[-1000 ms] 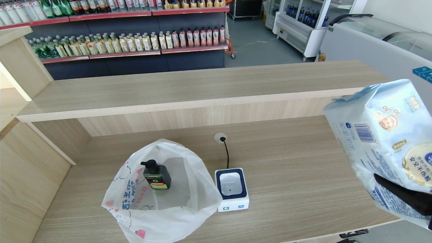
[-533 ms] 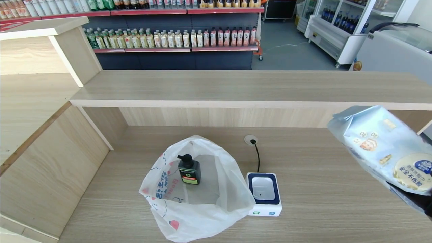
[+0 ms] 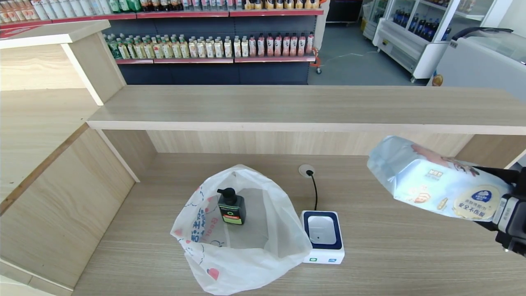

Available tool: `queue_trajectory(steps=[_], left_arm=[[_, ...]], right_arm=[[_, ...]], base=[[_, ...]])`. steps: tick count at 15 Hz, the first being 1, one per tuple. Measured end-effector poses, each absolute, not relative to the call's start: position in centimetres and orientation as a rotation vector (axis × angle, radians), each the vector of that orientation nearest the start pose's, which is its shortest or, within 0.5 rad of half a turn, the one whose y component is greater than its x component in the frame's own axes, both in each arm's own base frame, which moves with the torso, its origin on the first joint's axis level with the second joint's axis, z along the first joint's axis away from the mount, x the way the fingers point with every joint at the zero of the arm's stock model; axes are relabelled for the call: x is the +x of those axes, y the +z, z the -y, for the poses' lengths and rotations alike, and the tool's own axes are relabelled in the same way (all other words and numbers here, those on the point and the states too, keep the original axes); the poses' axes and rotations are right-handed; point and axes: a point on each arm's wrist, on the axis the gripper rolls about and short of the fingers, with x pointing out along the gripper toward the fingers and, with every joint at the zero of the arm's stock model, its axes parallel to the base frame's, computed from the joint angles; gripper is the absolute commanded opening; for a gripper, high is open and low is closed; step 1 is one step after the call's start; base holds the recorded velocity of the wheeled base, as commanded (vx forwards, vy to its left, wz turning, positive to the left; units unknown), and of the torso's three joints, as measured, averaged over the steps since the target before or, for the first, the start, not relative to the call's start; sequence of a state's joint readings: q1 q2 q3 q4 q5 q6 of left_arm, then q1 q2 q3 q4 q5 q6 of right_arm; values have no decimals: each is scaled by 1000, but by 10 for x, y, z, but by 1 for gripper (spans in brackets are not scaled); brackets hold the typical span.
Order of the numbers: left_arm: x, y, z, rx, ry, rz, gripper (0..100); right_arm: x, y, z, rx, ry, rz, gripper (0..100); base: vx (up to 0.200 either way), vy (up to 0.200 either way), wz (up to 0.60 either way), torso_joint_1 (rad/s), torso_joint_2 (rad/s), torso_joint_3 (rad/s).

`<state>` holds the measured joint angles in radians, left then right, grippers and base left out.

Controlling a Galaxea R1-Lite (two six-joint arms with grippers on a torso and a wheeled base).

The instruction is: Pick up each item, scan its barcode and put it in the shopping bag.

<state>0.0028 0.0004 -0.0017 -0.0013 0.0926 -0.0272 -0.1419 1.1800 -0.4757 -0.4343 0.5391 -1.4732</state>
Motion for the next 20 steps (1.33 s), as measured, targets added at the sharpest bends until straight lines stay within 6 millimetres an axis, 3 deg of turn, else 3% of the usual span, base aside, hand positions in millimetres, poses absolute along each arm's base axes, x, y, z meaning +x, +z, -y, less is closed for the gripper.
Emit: queue_trajectory(steps=[7, 13, 20], left_arm=[[-23, 76, -2, -27, 95, 4, 100], [-23, 76, -2, -27, 95, 4, 100], [-23, 76, -2, -27, 95, 4, 100]], right_arm=[[167, 174, 17, -1424, 629, -44, 0], [197, 181, 18, -1648, 608, 76, 0], [222, 172, -18, -1719, 700, 144, 0]], base=[[0, 0, 0, 0, 0, 0], [0, 0, 0, 0, 0, 0], [0, 0, 0, 0, 0, 0]])
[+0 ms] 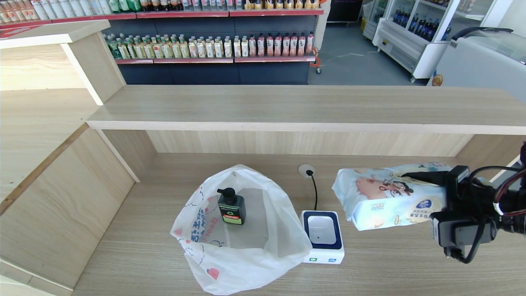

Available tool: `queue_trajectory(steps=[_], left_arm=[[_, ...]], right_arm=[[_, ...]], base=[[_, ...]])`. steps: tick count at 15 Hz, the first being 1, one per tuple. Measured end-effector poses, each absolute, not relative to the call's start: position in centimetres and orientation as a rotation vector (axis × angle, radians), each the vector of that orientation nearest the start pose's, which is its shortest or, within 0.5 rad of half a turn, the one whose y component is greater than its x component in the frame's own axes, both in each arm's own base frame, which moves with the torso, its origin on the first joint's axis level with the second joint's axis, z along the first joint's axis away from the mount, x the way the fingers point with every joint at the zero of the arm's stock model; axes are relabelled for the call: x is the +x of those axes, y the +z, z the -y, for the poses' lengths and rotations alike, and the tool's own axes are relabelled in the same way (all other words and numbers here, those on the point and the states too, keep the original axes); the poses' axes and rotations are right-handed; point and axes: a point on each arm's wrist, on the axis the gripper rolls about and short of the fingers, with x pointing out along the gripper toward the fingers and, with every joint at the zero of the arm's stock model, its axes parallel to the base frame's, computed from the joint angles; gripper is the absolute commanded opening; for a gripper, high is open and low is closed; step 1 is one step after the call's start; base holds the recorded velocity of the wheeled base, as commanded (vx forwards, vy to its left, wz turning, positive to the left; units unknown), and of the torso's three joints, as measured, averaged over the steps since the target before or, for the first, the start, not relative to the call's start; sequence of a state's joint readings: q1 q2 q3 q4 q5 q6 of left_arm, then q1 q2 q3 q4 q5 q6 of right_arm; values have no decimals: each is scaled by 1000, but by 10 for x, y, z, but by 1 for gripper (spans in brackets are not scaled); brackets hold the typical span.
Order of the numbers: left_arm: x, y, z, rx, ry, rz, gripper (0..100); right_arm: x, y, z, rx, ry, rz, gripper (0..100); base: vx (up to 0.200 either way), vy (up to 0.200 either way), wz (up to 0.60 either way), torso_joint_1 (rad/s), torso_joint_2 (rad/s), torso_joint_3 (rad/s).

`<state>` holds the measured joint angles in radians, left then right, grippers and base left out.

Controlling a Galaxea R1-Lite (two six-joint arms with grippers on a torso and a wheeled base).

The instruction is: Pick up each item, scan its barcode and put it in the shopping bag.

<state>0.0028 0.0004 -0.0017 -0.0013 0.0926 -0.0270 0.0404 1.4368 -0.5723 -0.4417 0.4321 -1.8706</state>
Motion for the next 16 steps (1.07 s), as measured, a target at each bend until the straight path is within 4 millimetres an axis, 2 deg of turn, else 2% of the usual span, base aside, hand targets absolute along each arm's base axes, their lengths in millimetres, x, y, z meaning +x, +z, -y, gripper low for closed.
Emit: queue_trajectory(steps=[10, 16], left_arm=[[-23, 76, -2, -27, 95, 4, 100], [-23, 76, -2, -27, 95, 4, 100]], right_arm=[[262, 165, -52, -1831, 719, 320, 0], [277, 152, -68, -1858, 748, 375, 0]], base=[[0, 0, 0, 0, 0, 0], [0, 0, 0, 0, 0, 0]])
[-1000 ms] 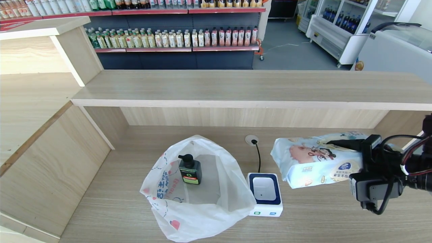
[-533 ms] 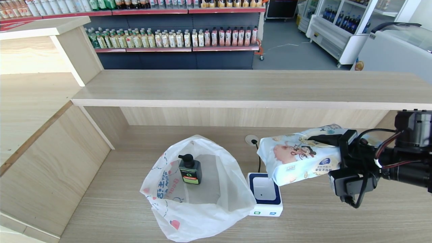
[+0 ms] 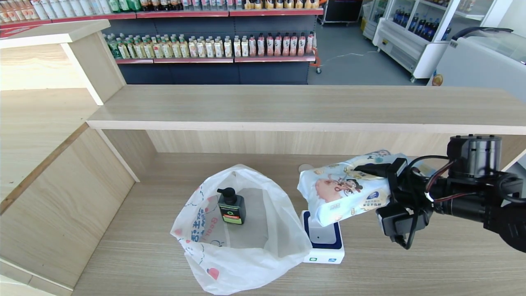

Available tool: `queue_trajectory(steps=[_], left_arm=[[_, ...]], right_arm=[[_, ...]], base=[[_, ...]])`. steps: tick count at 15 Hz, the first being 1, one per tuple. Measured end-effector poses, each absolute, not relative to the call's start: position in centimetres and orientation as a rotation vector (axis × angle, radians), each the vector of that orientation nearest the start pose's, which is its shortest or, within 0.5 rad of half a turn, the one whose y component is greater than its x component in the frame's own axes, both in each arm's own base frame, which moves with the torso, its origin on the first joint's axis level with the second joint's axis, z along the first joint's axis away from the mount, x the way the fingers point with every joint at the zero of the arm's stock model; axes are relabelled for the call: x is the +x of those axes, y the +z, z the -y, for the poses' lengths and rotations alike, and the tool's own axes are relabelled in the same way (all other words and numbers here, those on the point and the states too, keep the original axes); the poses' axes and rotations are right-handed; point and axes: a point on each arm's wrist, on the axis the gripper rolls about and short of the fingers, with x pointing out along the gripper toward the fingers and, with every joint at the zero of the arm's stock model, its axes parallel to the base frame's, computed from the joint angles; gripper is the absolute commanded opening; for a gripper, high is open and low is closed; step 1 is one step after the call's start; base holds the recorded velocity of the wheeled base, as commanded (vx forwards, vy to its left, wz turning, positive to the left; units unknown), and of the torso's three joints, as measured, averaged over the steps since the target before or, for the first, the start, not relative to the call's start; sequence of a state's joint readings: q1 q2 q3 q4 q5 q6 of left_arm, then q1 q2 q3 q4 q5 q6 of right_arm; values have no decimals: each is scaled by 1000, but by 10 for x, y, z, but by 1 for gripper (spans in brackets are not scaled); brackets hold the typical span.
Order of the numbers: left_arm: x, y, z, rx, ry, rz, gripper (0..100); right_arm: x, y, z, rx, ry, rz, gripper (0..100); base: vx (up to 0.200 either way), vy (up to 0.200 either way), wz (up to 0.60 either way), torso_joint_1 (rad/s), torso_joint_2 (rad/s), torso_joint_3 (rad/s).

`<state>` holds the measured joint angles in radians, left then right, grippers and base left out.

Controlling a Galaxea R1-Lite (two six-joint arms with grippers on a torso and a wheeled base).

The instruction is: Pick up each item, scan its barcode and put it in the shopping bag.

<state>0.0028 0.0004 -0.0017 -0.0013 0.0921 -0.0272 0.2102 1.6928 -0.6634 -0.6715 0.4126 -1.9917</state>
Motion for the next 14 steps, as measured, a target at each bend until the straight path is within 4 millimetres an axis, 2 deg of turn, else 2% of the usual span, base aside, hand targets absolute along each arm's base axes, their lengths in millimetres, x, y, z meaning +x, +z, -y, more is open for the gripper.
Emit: queue_trajectory(steps=[14], left_arm=[[-23, 76, -2, -27, 95, 4, 100]], right_arm=[[296, 135, -74, -1879, 766, 379, 0]], base=[[0, 0, 0, 0, 0, 0]])
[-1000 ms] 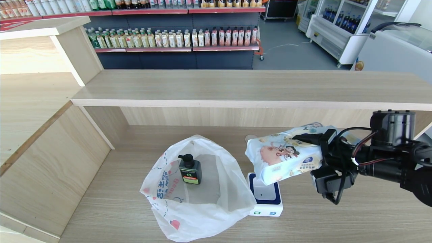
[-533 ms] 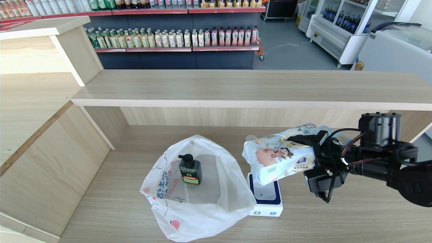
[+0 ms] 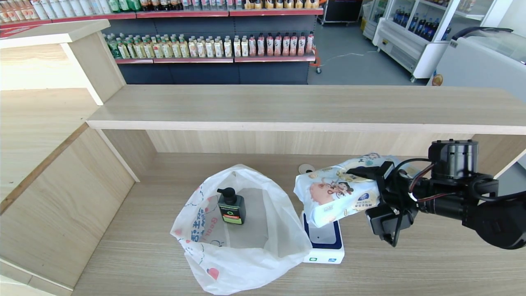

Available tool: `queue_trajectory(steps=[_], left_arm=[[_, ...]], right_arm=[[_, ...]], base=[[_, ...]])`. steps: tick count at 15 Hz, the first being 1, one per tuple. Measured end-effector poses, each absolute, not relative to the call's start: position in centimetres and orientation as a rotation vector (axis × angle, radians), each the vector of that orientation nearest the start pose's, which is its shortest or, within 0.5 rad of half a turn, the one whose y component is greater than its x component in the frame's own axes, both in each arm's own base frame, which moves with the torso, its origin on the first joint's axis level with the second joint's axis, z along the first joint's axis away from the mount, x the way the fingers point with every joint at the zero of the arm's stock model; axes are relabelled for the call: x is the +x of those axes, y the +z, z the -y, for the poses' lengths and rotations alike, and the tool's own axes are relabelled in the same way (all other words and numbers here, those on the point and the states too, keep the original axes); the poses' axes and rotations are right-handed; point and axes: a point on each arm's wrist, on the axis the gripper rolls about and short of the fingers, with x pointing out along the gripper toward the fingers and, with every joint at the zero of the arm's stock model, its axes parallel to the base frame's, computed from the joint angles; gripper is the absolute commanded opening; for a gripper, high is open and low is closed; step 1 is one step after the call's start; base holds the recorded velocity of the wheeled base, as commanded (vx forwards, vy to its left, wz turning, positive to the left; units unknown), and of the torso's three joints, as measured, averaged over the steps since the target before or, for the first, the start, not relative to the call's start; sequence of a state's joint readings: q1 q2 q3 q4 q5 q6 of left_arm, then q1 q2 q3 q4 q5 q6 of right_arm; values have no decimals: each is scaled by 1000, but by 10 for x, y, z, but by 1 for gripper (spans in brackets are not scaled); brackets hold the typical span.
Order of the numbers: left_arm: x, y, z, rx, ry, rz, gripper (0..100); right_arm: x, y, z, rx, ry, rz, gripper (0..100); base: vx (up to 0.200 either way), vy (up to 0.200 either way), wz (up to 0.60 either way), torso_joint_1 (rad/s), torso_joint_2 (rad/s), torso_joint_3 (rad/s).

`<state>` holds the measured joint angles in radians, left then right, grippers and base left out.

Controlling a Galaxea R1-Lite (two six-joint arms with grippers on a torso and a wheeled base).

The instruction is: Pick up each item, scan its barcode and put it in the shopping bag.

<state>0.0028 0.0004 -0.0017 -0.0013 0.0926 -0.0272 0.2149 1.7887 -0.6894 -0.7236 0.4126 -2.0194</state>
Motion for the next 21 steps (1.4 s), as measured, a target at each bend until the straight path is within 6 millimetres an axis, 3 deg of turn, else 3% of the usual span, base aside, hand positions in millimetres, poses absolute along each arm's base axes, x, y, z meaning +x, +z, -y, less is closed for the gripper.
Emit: queue_trajectory(steps=[11, 13, 16, 19, 21], left_arm=[[-23, 76, -2, -27, 95, 4, 100], [-23, 76, -2, -27, 95, 4, 100], [-23, 76, -2, -27, 95, 4, 100], [-23, 76, -2, -27, 95, 4, 100], [-23, 76, -2, -27, 95, 4, 100]], right_arm=[[285, 139, -73, -1839, 824, 339, 0], [266, 154, -71, -1749, 871, 275, 0], [211, 194, -51, -1498, 827, 138, 0], [151, 225, -26, -1038, 706, -89, 0], [127, 242, -13, -807, 574, -145, 0]], base=[[0, 0, 0, 0, 0, 0], [0, 0, 0, 0, 0, 0], [0, 0, 0, 0, 0, 0], [0, 0, 0, 0, 0, 0], [0, 0, 0, 0, 0, 0]])
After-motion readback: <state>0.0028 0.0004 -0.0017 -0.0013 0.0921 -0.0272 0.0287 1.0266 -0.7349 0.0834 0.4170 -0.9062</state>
